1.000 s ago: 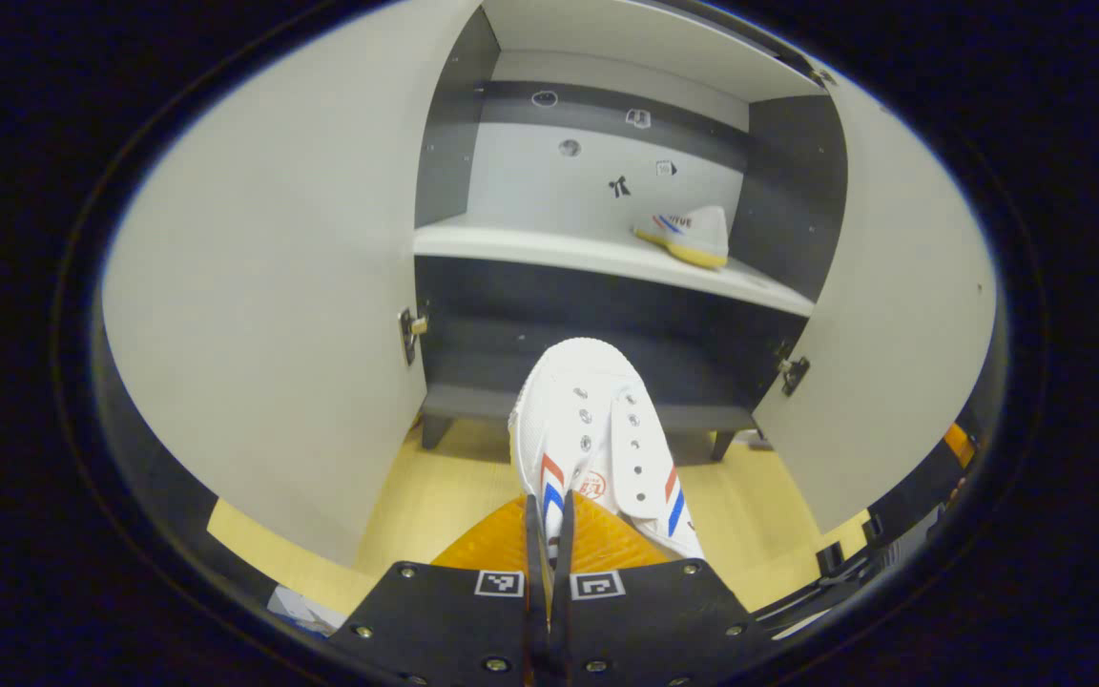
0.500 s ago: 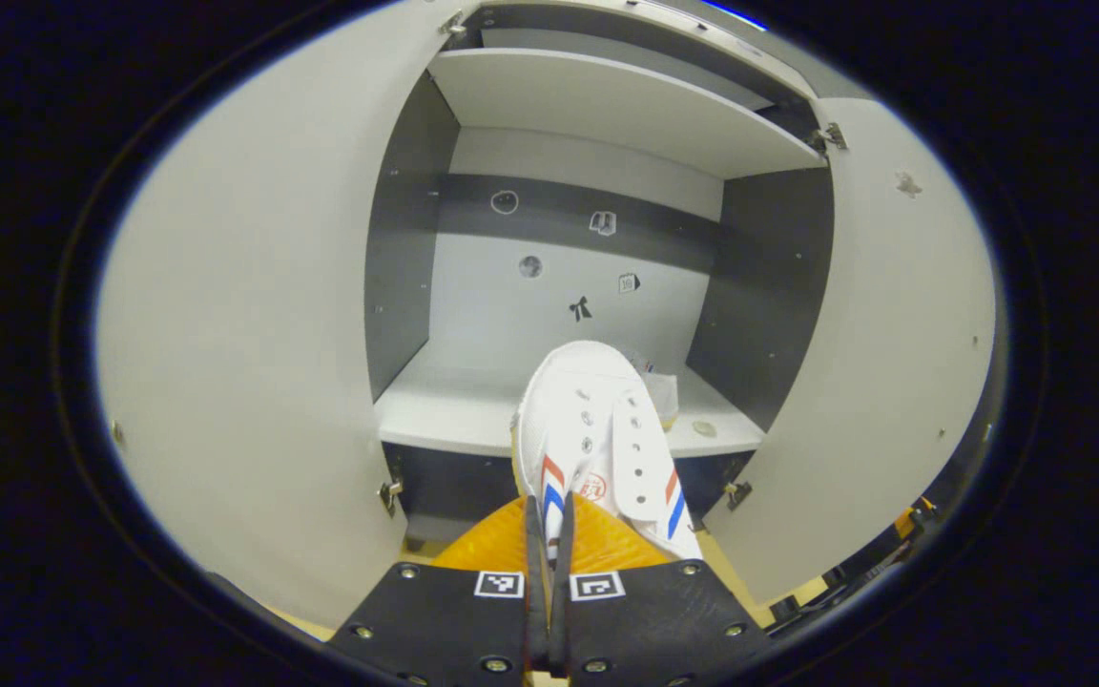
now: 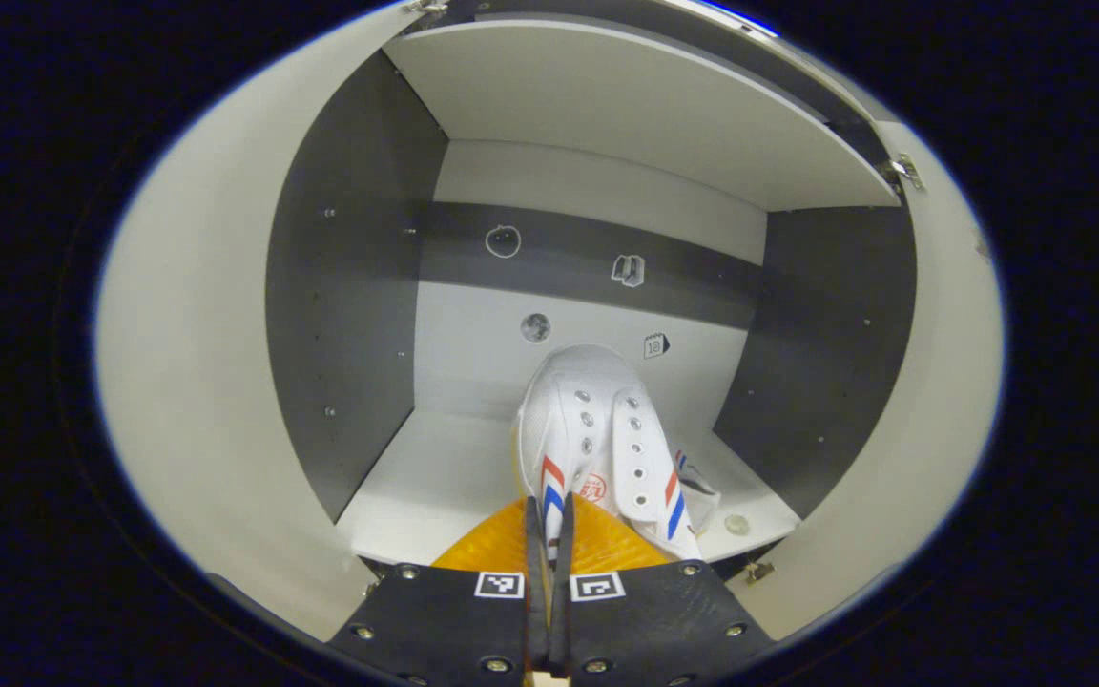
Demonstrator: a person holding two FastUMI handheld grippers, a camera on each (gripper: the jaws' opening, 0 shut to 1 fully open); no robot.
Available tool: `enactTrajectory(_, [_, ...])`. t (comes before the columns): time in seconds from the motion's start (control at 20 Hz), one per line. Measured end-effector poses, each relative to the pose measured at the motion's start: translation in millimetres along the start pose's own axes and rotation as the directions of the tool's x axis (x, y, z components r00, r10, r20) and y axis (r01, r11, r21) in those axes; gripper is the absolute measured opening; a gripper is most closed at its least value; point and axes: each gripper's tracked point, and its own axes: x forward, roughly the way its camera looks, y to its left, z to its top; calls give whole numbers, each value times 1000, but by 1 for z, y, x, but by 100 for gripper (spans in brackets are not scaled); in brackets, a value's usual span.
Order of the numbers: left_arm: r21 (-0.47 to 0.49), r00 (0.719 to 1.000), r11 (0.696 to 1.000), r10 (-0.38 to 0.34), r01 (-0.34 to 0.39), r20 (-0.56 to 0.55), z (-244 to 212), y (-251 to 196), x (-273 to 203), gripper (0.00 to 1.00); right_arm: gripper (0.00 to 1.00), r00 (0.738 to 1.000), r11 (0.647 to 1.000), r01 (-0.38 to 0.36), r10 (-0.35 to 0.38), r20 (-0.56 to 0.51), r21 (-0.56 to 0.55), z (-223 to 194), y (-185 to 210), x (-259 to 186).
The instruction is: Grab one shoe with the right hand and put it into the shoe cabinet, grab the other shoe with the left hand and put it into the shoe cabinet; then close the right door with the right hand and the left door with the left hand.
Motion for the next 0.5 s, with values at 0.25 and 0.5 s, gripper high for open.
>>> enactTrajectory(0.25, [-23, 1000, 1000, 5, -5, -15, -5, -2, 3, 2, 96, 1000, 1000, 9, -9, -7, -19, 5, -2, 10])
enactTrajectory(0.5, [-46, 995, 999, -34, 29, -97, -5, -4, -1, 3, 92, 999, 1000, 14, -15, -41, -20, 1, -1, 21])
